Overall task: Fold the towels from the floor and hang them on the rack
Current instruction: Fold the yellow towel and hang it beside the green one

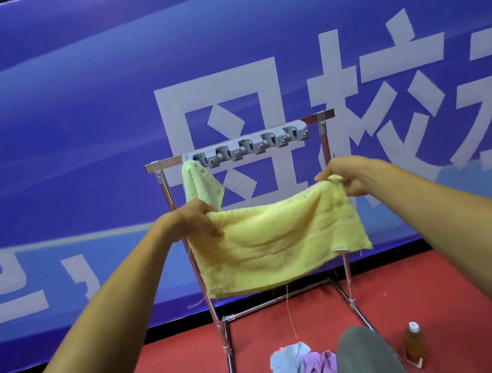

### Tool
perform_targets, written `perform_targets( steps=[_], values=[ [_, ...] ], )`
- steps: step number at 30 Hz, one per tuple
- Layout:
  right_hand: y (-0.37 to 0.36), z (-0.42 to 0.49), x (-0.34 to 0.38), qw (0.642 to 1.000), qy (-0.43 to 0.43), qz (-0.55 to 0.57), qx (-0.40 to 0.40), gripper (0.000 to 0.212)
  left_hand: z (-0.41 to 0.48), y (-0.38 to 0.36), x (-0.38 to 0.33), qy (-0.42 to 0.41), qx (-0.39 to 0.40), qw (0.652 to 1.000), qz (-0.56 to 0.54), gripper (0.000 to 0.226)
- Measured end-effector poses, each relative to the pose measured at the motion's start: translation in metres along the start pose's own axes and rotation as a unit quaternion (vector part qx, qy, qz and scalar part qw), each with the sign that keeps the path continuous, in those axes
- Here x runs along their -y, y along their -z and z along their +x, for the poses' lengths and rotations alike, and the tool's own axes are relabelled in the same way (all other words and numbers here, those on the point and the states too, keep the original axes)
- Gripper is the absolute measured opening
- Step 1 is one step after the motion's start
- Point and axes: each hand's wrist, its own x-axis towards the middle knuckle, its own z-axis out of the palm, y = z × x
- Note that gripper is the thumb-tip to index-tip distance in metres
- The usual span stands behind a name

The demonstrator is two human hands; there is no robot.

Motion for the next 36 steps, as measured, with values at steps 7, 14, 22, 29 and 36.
perform_targets(
  steps=[7,14,22,29,36],
  values=[
    [0.002,-0.005,0.003,0.986,0.094,-0.126,-0.052,0.027,0.005,0.008,0.0,-0.016,-0.067,0.993,0.1,0.036],
    [0.001,0.001,0.01,0.939,0.155,-0.303,-0.05,0.018,0.005,0.017,-0.002,-0.049,-0.183,0.965,0.179,0.021],
    [-0.003,-0.012,0.021,0.823,0.128,-0.547,0.083,0.057,0.006,0.023,0.011,-0.026,-0.212,0.971,0.106,0.031],
    [-0.016,0.013,0.018,0.826,0.194,-0.529,-0.025,0.034,0.021,0.001,0.022,0.062,-0.304,0.893,-0.325,0.017],
    [-0.063,0.043,0.03,0.975,0.19,-0.101,-0.052,0.018,0.045,0.002,0.015,0.035,-0.375,0.884,-0.278,0.025]
  ],
)
